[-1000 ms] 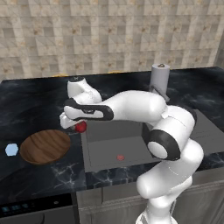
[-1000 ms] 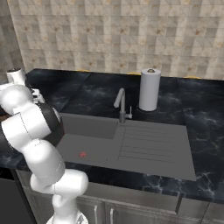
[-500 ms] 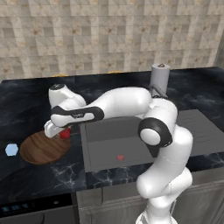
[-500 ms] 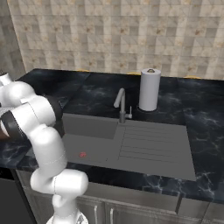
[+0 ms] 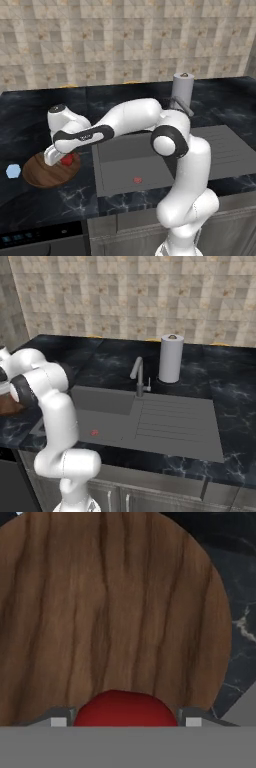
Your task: Pick the tomato from the sink and place it in the bowl. Then pick the bowl and place it in the microwave. Then close the microwave door and press the start button.
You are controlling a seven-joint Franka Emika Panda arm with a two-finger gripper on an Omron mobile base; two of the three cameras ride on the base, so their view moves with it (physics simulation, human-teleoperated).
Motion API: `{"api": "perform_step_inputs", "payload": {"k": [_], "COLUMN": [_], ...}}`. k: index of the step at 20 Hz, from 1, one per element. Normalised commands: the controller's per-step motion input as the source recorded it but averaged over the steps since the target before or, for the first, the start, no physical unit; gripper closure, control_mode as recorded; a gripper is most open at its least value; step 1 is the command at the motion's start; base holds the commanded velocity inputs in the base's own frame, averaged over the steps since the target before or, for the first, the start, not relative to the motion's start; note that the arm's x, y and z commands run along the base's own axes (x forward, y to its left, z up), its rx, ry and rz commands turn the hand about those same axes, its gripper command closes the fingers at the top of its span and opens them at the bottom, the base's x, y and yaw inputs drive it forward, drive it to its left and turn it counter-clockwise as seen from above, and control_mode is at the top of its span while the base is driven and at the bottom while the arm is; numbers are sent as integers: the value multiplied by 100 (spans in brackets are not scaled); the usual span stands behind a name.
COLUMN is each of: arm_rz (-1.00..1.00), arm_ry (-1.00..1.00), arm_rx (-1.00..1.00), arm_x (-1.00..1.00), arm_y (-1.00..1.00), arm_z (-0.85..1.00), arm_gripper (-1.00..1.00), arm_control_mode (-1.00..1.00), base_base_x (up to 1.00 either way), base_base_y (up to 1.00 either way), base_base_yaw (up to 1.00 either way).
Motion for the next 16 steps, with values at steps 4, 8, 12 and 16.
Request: {"api": "perform_step_inputs", "payload": {"k": [4,8,12,16], "arm_rz": [4,2,0,0], "arm_ry": [0,0,0,0], "arm_rx": [0,0,0,0], "arm_x": [48,35,10,1], "arm_y": [30,35,29,9], "arm_z": [-63,-37,-7,6], "arm_gripper": [100,100,100,-100], "arm_control_mode": [-100,-100,-100,-100], "base_base_x": [0,0,0,0], "base_base_y": [0,0,0,0], "base_base_yaw": [0,0,0,0]}}
